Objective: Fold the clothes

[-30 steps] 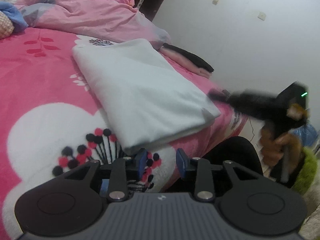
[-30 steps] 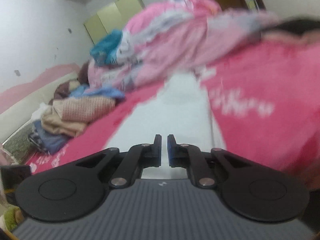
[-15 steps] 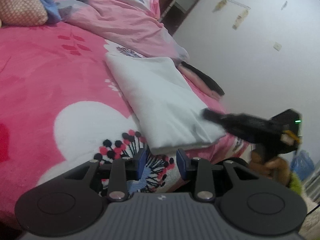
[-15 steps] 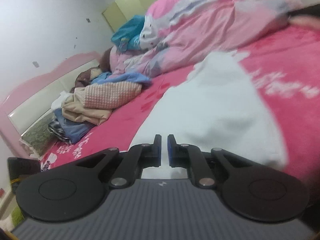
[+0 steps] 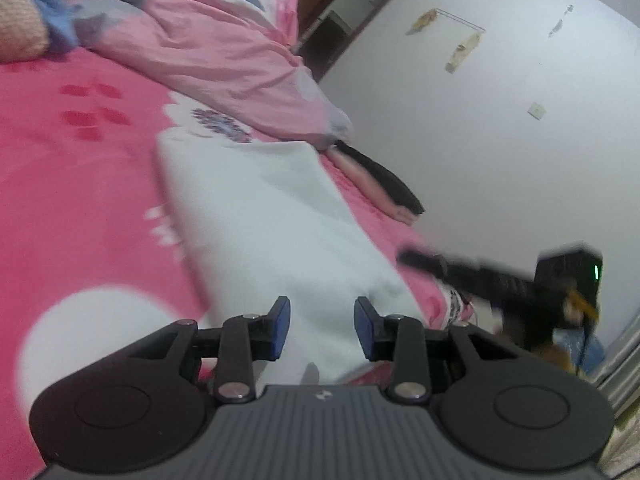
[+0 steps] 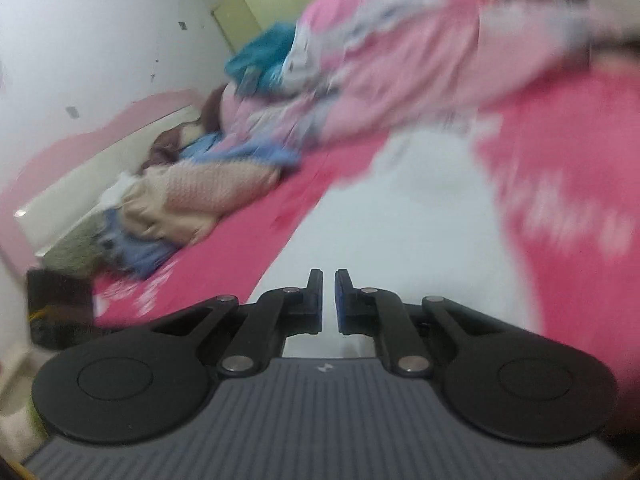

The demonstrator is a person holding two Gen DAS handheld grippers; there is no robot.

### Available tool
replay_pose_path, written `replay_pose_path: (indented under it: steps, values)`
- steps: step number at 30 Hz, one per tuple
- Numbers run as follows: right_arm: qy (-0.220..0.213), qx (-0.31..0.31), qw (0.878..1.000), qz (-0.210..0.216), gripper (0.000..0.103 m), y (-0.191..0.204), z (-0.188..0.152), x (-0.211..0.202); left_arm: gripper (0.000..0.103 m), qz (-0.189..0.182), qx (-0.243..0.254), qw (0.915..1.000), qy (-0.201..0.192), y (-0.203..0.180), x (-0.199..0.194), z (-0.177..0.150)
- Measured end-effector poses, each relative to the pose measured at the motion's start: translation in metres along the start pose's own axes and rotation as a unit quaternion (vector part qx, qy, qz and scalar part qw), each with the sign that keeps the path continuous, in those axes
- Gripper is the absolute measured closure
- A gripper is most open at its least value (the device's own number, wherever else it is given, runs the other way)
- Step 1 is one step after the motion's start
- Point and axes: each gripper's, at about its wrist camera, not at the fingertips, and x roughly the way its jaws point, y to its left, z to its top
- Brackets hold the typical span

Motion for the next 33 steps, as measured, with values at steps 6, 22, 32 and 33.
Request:
replay_pose_path:
  steps: [6, 22, 32, 33]
  values:
    - [0.023, -0.062, 0.997, -0.046, 0.096, -0.051, 0.062, 0.067, 0.067, -0.005, 0.022, 0.9997, -0.007, 0.003, 0.038, 0.010]
    - [0.107, -0.082, 0.988, -0.081, 0.099, -0.098, 0.103, 0.175, 0.067, -0.068, -0.003, 0.9976, -0.011, 0.032, 0.037, 0.005]
    - [0.092, -0.101, 0.990, -0.037, 0.096, -0.081, 0.116, 0.169, 0.066, -0.084, -0.009, 0.9963, -0.014, 0.040, 0.038, 0.004]
    - [0.099, -0.090, 0.990, -0.041, 0.099, -0.088, 0.115, 0.178, 0.066, -0.083, -0.008, 0.9964, -0.014, 0.039, 0.038, 0.004]
